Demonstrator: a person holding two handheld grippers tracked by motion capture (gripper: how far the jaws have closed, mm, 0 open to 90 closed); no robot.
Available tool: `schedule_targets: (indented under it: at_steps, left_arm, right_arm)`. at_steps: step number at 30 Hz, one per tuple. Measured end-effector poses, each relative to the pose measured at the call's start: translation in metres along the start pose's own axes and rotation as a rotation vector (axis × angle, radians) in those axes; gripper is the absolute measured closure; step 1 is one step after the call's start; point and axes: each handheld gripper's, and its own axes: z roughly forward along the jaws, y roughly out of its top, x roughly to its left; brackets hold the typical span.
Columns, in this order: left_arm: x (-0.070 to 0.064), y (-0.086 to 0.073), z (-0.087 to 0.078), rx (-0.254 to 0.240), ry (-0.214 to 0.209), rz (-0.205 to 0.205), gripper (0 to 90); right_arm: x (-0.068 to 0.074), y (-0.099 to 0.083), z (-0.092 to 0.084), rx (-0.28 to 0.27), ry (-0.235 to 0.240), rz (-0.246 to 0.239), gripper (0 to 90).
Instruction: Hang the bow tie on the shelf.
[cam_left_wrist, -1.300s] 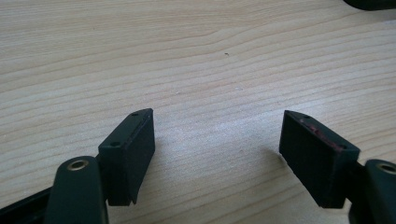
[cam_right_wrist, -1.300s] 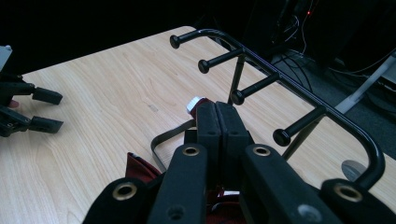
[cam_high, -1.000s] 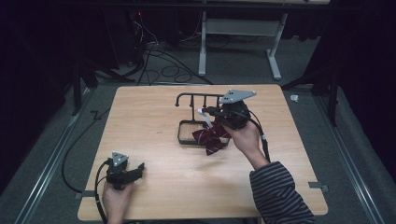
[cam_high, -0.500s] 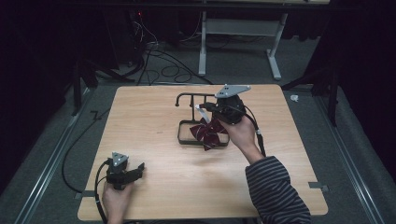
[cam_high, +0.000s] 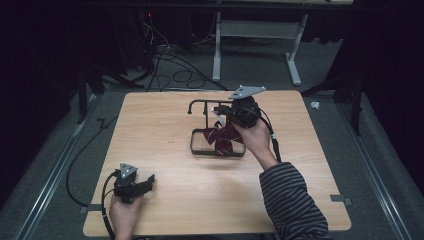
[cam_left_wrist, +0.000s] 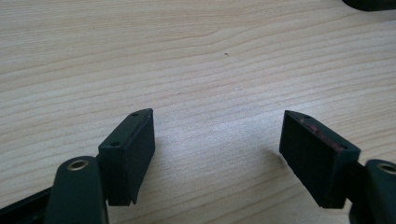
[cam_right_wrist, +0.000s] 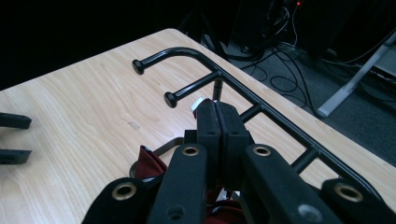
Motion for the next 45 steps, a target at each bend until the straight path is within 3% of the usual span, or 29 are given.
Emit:
schedule_targets:
  at_steps: [20, 27, 45]
  left_arm:
    - [0.0, 0.0, 0.0, 0.002, -0.001, 0.001, 27.2]
    - [0.001, 0.0, 0.0, 0.002, -0.004, 0.0, 27.2]
    - [0.0, 0.0, 0.0, 0.0, 0.0, 0.0, 27.3]
  right_arm:
    - [-0.01, -0.001, 0.015, 0.027, -0.038, 0.024, 89.9]
    - [-0.011, -0.002, 0.018, 0.034, -0.039, 0.032, 85.7]
    - [-0.01, -0.001, -0.002, -0.008, -0.043, 0.024, 79.4]
